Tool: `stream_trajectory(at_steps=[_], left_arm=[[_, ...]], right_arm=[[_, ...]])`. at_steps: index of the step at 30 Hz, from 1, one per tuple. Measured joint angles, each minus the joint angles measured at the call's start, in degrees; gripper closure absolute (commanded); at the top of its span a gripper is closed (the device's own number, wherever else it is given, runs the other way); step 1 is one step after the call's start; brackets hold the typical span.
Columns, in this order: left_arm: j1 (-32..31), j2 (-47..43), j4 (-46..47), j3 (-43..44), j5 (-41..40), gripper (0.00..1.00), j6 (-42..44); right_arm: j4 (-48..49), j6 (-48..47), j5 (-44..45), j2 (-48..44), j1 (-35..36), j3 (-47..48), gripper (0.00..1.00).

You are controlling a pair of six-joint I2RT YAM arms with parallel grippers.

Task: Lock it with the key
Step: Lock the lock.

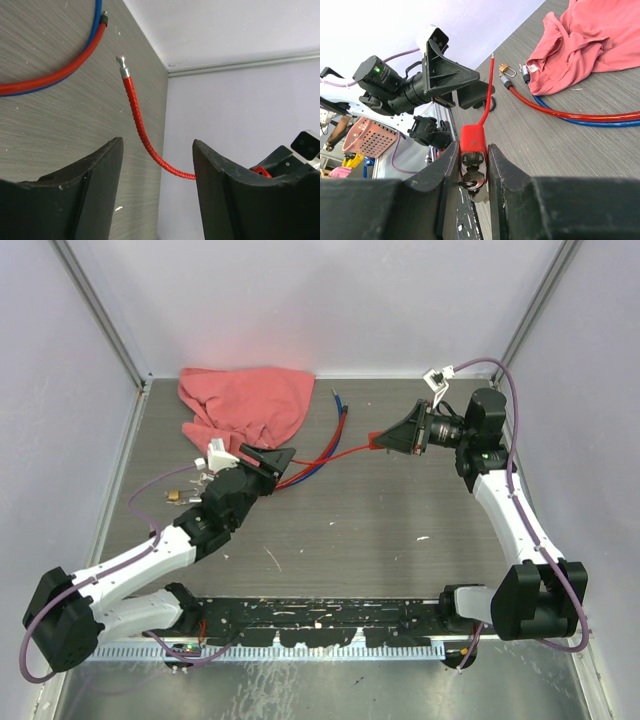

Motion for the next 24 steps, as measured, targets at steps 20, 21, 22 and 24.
stream_trajectory(at_steps=[20,21,22,24], left_arm=[[0.00,4.50,2.60,2.03,-1.16,1.00,5.33],[0.00,4.50,3.26,2.03,-0.87,1.00,6.36],[0.04,4.50,4.28,2.03,-0.17,1.00,8.28],[0.13,4.50,6.19,2.03,1.73,1.00,12.24]], right_arm=[[1.51,1.03,-0.39,0.00,0.02,-1.33,0.99],[1.49,0.83,-0.46,0.00,0.02,-1.40,0.99],[1.42,0.33,-0.74,0.00,0.02,-1.42,0.99],[0.70,-1.79,-1.31,-0.07,-0.04,-1.38,0.99]])
